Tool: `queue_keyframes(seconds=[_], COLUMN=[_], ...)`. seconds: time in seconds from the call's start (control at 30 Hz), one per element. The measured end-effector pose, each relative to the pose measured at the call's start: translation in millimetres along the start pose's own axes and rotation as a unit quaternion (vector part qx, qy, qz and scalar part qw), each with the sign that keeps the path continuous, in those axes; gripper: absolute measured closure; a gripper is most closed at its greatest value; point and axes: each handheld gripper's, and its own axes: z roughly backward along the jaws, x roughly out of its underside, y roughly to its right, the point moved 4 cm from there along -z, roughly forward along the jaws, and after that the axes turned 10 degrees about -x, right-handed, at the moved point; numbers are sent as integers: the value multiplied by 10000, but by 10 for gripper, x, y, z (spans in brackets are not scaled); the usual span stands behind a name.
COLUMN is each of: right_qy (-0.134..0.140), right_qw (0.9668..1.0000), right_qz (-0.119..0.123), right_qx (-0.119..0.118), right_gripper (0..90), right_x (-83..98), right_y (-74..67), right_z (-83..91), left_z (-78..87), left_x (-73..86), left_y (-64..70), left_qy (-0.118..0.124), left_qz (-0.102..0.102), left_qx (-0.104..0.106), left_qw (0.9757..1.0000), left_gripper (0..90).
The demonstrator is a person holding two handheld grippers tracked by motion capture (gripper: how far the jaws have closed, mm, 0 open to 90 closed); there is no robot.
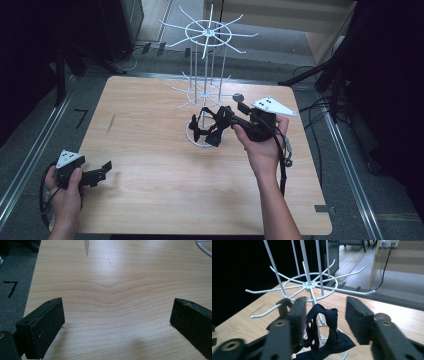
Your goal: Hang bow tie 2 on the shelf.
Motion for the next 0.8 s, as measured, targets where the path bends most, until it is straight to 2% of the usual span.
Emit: queue_keyframes(seconds=[0.13, 0.23, 0.53, 0.6, 0.8], right_qy=[135, 161, 120, 118, 84], right_qw=[9996, 9995, 9995, 9997, 9999], right_qz=[114, 85, 73, 57, 47], right_qx=[209, 251, 266, 206, 137], right_gripper=[302, 231, 99, 66, 22], right_x=[16, 40, 161, 190, 297], right_y=[31, 68, 155, 174, 243], right_z=[75, 129, 241, 269, 361], left_z=[0, -1, 0, 0, 0], left_x=[0, 0, 0, 0, 0], left_y=[0, -1, 1, 1, 0], left_qy=[-1, -4, 6, 0, -4], left_qz=[2, -1, 4, 6, 0], left_qx=[1, 0, -3, -3, -4], left_qw=[10000, 10000, 10000, 10000, 10000], left_gripper=[0, 0, 0, 0, 0])
